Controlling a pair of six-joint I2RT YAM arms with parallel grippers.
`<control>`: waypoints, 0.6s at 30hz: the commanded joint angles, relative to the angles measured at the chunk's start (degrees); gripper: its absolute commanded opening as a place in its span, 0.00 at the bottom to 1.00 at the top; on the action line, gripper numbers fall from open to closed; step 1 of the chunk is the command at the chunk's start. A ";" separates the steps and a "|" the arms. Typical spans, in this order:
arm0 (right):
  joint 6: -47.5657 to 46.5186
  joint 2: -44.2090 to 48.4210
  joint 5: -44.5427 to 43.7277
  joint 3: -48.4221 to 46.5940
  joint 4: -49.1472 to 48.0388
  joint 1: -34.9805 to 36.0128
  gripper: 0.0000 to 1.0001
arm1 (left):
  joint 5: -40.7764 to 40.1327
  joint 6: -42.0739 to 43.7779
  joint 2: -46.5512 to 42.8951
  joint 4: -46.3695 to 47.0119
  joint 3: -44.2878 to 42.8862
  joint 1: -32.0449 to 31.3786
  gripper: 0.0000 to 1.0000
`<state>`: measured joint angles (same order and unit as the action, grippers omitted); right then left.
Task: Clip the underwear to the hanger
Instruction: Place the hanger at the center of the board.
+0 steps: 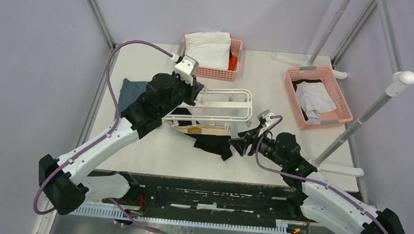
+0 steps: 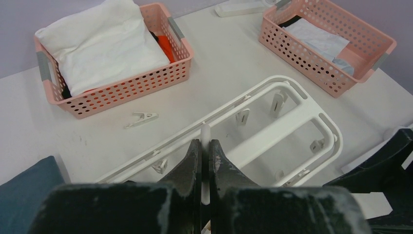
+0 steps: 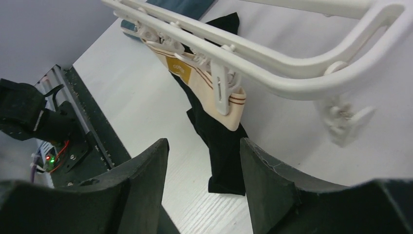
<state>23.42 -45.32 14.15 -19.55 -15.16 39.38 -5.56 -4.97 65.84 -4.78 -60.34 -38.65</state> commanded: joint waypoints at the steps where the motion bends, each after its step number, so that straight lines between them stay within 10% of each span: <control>1: 1.08 -5.03 -4.58 3.00 -16.14 0.12 0.65 | -0.95 -4.15 -3.74 5.20 -2.16 0.07 0.03; 18: 6.01 -30.68 8.38 -0.44 -41.37 0.13 0.55 | -4.68 -13.42 -7.42 -2.49 -7.68 -1.53 0.03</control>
<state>26.28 -74.81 17.47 -16.62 -47.90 39.38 -7.51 -12.78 63.24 -11.14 -62.63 -39.05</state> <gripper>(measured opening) 0.599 0.062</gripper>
